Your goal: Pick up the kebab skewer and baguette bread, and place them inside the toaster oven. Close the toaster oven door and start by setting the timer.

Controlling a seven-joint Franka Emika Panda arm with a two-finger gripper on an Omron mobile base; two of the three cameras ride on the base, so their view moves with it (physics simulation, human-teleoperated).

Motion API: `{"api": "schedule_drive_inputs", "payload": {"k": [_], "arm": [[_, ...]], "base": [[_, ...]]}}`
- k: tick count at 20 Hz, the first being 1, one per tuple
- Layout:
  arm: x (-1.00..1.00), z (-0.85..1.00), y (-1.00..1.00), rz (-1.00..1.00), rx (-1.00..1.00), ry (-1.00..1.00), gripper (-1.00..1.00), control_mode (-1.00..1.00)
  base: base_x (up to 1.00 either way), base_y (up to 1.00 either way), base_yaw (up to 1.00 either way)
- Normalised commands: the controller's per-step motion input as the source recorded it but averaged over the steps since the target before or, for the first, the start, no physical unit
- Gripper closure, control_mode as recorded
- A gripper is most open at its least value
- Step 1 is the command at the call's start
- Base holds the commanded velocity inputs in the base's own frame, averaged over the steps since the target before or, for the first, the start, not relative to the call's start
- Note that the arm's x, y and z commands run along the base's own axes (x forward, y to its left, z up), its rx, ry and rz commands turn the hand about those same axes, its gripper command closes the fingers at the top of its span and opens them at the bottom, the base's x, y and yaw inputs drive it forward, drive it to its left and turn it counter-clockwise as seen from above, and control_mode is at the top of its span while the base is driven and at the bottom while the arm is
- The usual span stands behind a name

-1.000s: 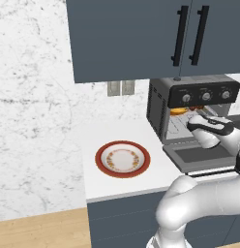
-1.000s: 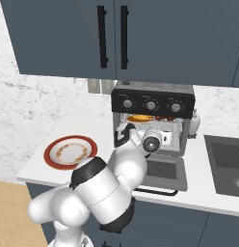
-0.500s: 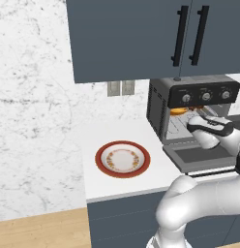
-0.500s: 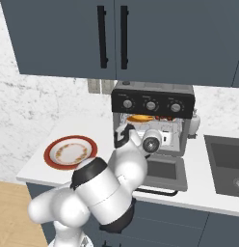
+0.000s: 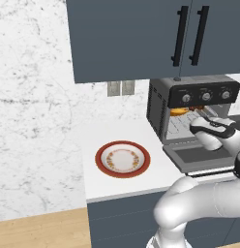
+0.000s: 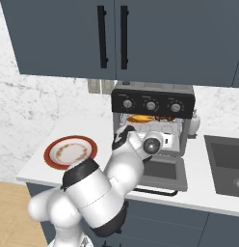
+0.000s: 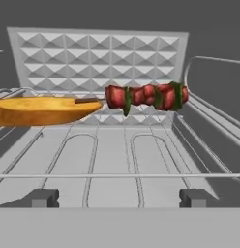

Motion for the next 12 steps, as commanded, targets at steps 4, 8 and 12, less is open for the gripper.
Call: {"api": "schedule_drive_inputs", "payload": {"k": [4, 8, 12], "arm": [[-0.27, 0.18, -0.31, 0.00, 0.00, 0.05, -1.00, -1.00], [-0.46, 0.07, -0.40, 0.00, 0.00, 0.06, -1.00, -1.00], [-0.80, 0.00, -0.44, 0.00, 0.00, 0.10, -1.00, -1.00]], "base": [[0.00, 0.00, 0.00], [0.00, 0.00, 0.00], [0.00, 0.00, 0.00]]}}
